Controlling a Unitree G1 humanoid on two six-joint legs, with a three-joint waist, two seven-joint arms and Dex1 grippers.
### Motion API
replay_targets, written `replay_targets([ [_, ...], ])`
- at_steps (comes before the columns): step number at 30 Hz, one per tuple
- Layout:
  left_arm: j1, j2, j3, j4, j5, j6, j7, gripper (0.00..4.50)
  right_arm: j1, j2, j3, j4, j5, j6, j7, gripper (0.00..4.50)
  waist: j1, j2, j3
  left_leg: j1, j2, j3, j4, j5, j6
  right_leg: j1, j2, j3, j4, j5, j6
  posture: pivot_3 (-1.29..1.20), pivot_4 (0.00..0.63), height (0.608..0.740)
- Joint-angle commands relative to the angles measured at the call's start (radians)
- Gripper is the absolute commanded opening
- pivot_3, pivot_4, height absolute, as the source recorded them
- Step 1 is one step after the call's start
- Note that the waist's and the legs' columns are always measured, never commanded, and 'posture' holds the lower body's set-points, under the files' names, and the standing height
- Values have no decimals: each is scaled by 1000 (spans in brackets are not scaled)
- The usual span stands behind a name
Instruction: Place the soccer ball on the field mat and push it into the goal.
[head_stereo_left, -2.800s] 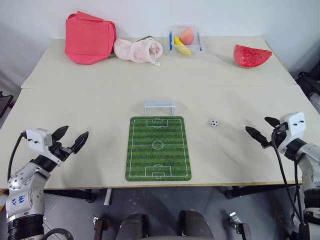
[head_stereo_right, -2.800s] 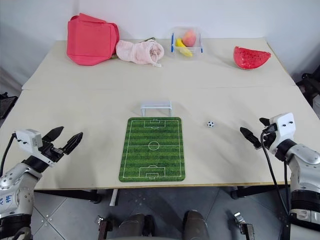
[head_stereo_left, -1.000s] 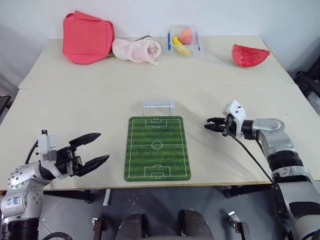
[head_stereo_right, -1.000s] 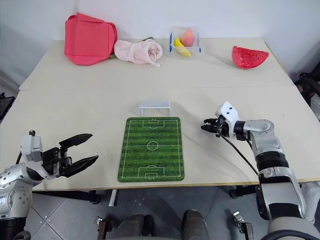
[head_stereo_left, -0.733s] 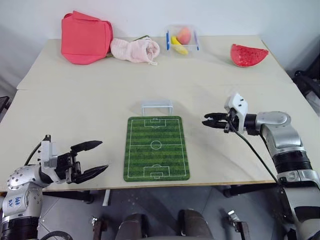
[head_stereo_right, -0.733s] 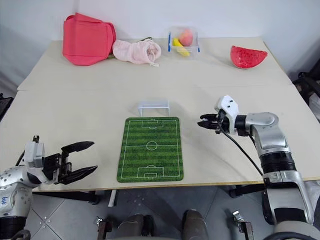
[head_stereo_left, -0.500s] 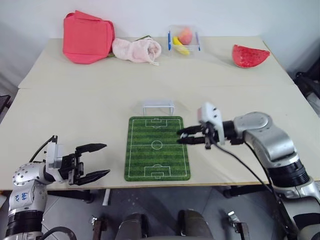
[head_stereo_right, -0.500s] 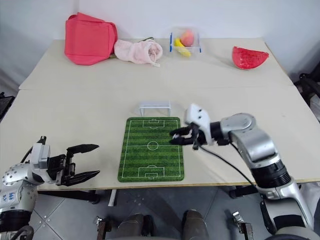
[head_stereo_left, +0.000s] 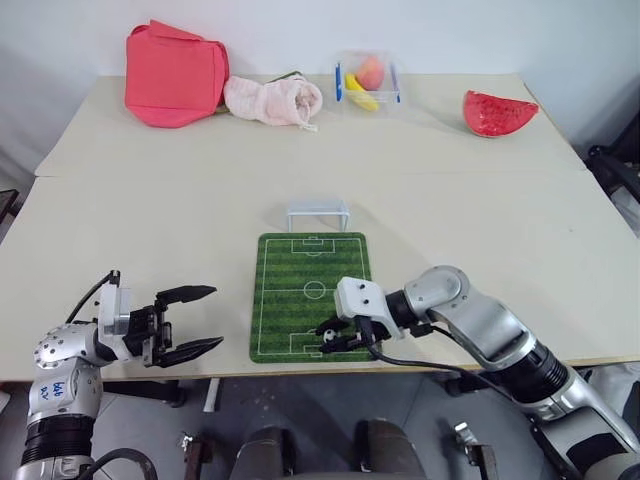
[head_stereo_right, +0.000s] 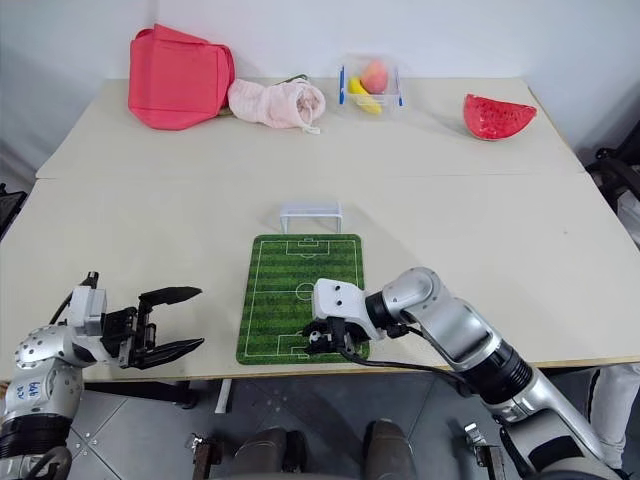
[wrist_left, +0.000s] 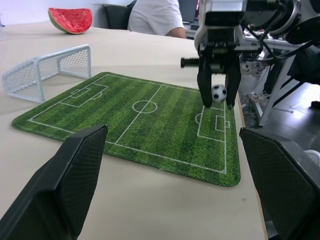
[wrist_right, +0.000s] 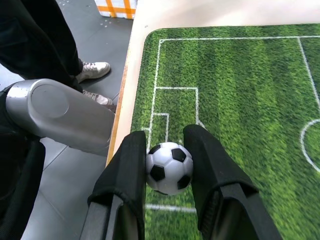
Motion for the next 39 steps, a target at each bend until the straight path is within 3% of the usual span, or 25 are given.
replay_targets([
  [1, 21, 2, 10, -42, -11, -1, -4, 4500, -27, 37, 19, 28, -20, -42, 2, 863, -1, 0, 0, 0, 0, 0, 0, 0, 0, 0, 0, 0, 0, 0, 0, 0, 150, 740],
  [25, 52, -11, 19, -93, -14, -5, 62, 4500, -34, 118, 53, 141, -49, -102, 39, 863, -1, 0, 0, 0, 0, 0, 0, 0, 0, 0, 0, -1, 0, 0, 0, 0, 150, 740],
  [36, 47, -24, 12, -103, -10, -5, 84, 4500, -26, 110, 41, 140, -31, -117, 69, 4389, -1, 0, 0, 1, 1, 0, 0, 0, 0, 1, 0, -1, 0, 0, 0, 0, 150, 740],
  [39, 43, -25, 9, -105, -10, -2, 89, 4500, -39, 107, 23, 124, -12, -117, 80, 4389, -1, 0, 0, 1, 0, 0, 0, 0, 0, 1, 0, -1, 0, 0, 0, 0, 150, 740],
])
